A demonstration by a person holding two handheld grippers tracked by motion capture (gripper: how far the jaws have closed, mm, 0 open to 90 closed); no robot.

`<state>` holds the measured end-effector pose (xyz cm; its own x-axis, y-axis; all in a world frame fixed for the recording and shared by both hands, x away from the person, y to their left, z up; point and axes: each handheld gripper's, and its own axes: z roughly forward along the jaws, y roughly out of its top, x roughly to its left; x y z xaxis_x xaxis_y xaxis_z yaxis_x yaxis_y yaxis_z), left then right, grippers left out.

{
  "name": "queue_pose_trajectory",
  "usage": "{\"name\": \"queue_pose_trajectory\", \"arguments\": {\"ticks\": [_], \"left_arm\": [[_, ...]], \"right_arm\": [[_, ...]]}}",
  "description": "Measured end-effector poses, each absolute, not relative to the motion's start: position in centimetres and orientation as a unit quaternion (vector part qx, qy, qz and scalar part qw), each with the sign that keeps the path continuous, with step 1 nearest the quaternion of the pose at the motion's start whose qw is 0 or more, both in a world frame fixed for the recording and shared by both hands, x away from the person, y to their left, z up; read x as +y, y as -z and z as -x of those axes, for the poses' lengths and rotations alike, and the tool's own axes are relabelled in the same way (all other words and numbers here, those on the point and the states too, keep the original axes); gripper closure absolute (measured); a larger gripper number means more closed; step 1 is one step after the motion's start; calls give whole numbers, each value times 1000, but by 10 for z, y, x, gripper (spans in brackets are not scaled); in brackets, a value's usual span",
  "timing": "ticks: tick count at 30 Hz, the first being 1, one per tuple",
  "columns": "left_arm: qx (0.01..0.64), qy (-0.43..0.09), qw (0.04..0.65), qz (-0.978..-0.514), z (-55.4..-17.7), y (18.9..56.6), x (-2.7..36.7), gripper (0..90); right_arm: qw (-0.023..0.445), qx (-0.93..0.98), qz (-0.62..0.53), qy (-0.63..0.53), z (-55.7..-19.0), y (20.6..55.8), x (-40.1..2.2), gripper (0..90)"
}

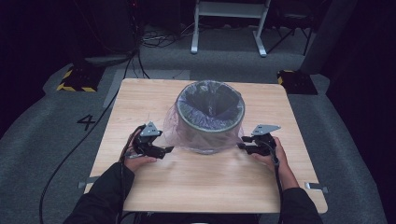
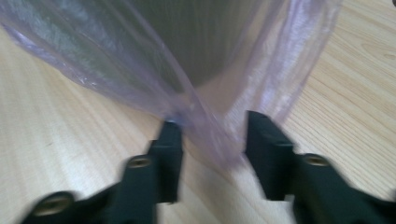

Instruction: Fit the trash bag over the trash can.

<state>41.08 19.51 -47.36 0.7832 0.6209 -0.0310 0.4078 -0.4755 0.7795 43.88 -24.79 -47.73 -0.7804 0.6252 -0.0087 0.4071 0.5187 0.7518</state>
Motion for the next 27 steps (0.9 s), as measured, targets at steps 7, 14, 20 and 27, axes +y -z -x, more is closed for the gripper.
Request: {"name": "queue_pose_trajectory", "arguments": {"ticks": [7,14,20,27], "left_arm": [[307,-147,392,-855,-377,485,207,165],[300,-155,355,-872,-356,493,207,160],[315,-130,354,-871,-354,502,208,158],[313,-127,364,-868,-355,504,209,147]], "right_arm": [[143,837,-315,-424,-424,465,-271,253],[187,810,-320,-454,-405,446,-279,189],[224,801,-285,-477,-391,416,-270,202],[259,795,-264,-481,-391,377,-255,216]]}}
